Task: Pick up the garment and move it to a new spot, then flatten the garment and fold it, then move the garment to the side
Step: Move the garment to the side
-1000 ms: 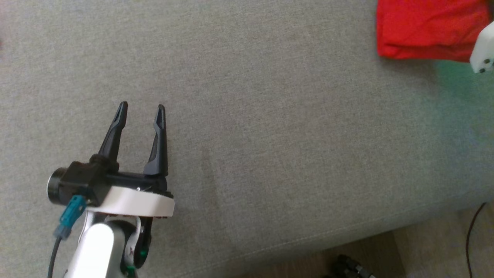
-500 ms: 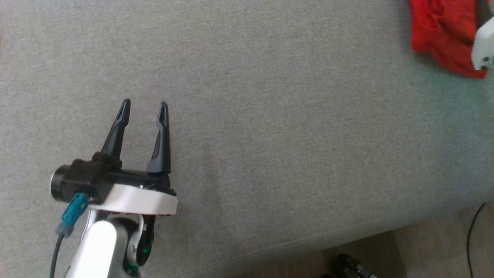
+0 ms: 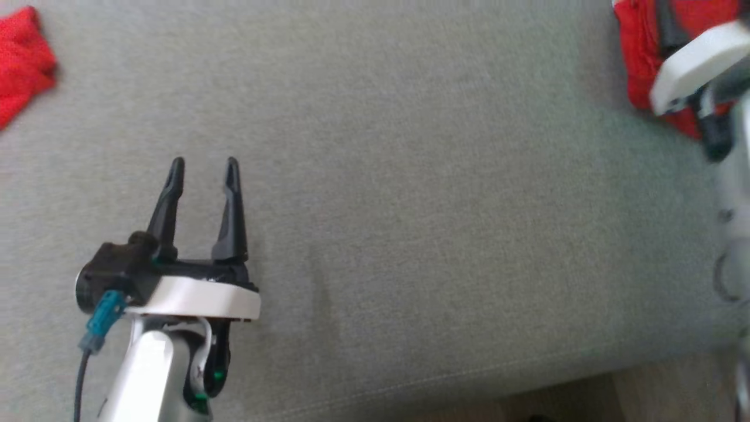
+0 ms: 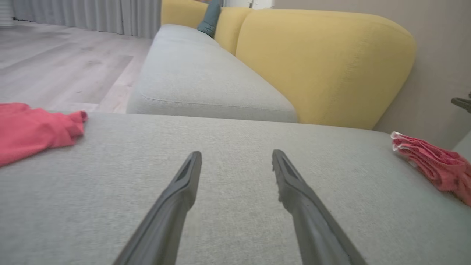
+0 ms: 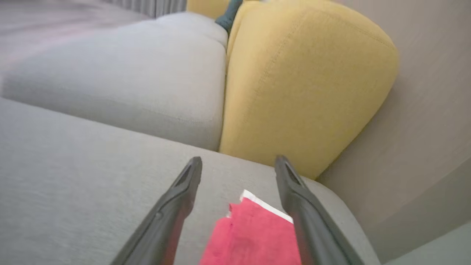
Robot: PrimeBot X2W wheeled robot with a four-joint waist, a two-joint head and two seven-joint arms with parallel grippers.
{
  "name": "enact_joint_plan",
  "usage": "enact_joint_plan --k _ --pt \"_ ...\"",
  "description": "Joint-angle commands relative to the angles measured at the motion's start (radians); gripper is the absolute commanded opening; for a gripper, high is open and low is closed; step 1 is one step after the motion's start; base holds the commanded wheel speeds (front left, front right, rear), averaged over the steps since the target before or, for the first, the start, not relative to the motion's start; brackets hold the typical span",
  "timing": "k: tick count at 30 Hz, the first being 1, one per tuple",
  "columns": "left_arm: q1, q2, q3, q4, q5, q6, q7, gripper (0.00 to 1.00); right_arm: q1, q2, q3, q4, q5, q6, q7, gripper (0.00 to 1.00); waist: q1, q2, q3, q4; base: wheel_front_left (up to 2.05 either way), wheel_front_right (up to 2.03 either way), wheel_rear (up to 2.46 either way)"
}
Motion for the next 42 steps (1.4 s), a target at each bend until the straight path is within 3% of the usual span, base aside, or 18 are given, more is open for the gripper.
enact_joint_plan --k 1,8,19,29,42 --pt "-0.038 0.000 0.048 -0.012 -0.015 0.008 -0.015 1.00 0.043 0.030 -0.002 -0.057 0.028 -0.001 -0.023 1.00 0.0000 0.0000 -0.054 0.039 0.00 0.00 0.00" --pt "-0.022 -0.022 0.093 0.094 -0.043 0.024 -0.037 1.00 0.269 0.137 -0.052 -0.222 0.102 -0.001 -0.067 1.00 0.0000 0.0000 -0.192 0.135 0.00 0.00 0.00" --pt "0.092 -0.043 0.107 0.171 -0.029 0.012 -0.041 1.00 0.690 0.261 -0.126 -0.519 0.066 -0.001 -0.058 1.00 0.0000 0.0000 -0.332 0.221 0.00 0.00 0.00" --pt "0.159 -0.057 0.110 0.173 -0.016 -0.011 -0.041 1.00 0.881 0.270 -0.121 -0.651 0.159 -0.001 -0.057 1.00 0.0000 0.0000 -0.359 0.213 0.00 0.00 0.00" --pt "0.168 -0.065 0.110 0.167 0.001 -0.026 -0.041 1.00 0.904 0.271 -0.079 -0.673 0.178 -0.001 -0.057 1.00 0.0000 0.0000 -0.359 0.199 0.00 0.00 0.00"
